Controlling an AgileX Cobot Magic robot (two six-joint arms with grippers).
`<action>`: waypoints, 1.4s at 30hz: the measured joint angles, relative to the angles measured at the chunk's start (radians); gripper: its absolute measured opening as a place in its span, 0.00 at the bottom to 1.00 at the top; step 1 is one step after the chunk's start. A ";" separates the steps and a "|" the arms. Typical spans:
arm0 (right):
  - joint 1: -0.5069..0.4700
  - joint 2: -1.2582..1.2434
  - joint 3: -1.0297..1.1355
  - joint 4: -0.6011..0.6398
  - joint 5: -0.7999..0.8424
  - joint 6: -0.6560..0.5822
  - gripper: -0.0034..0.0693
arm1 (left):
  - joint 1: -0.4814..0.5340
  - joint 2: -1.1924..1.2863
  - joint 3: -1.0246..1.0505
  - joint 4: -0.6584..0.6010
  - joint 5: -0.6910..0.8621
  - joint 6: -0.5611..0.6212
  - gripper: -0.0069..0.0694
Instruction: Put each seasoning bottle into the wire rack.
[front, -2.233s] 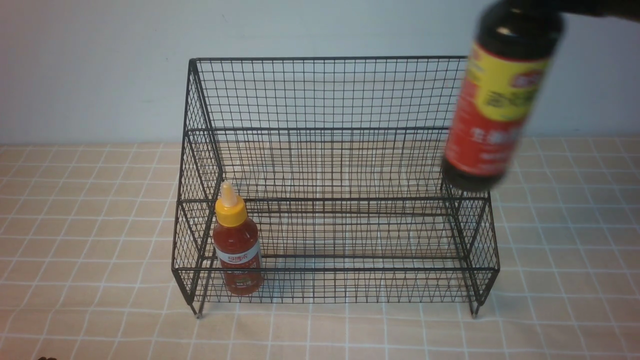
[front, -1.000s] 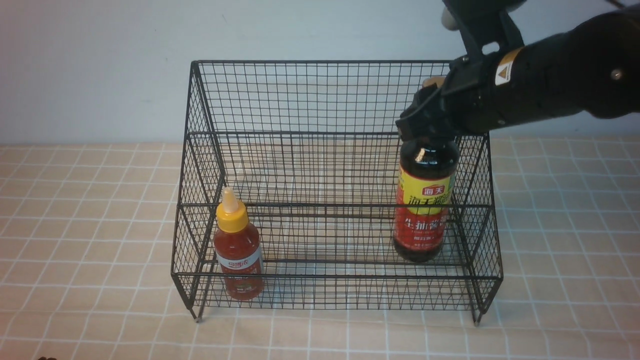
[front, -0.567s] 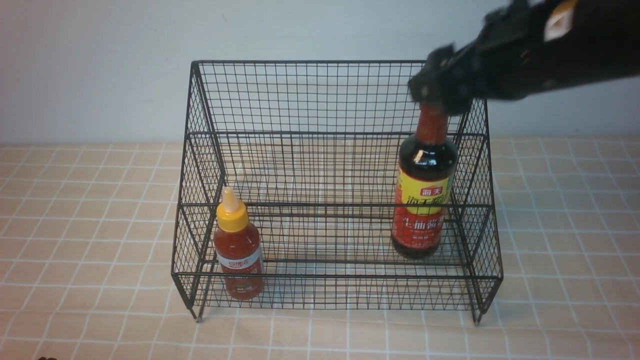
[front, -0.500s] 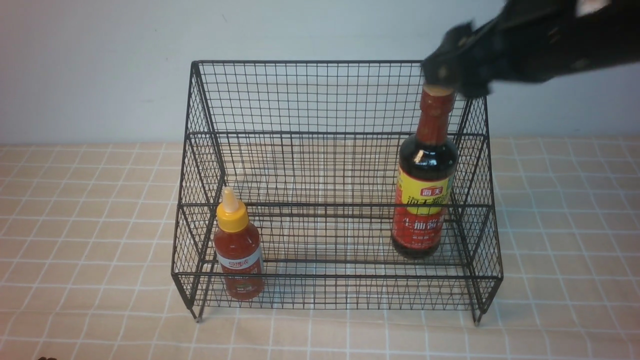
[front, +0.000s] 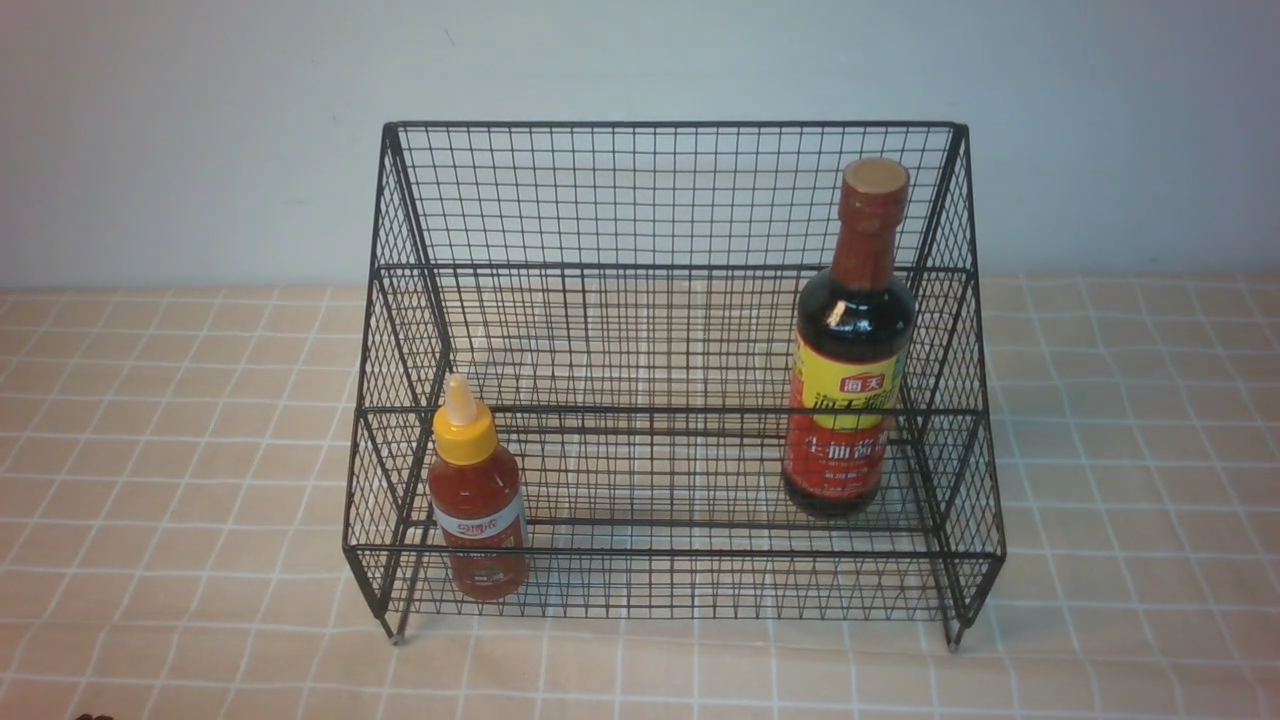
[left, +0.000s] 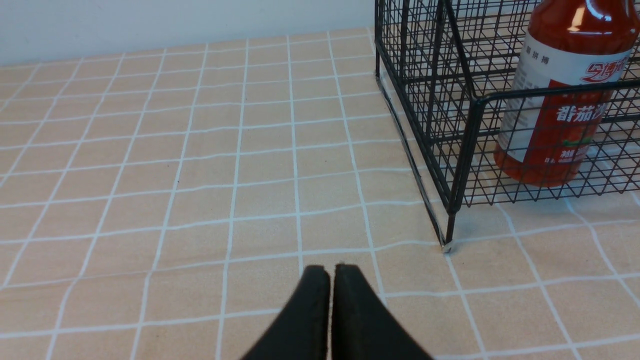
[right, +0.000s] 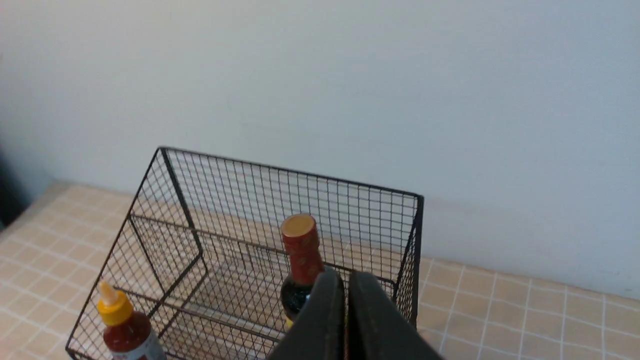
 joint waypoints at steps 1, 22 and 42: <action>0.000 -0.115 0.102 -0.014 -0.059 0.029 0.03 | 0.000 0.000 0.000 0.000 0.000 0.000 0.08; 0.000 -0.619 0.755 0.111 -0.515 0.051 0.03 | 0.000 0.000 0.000 0.000 0.000 0.000 0.08; -0.431 -0.619 1.203 0.076 -0.535 -0.166 0.03 | 0.000 0.000 0.000 0.000 0.000 0.000 0.08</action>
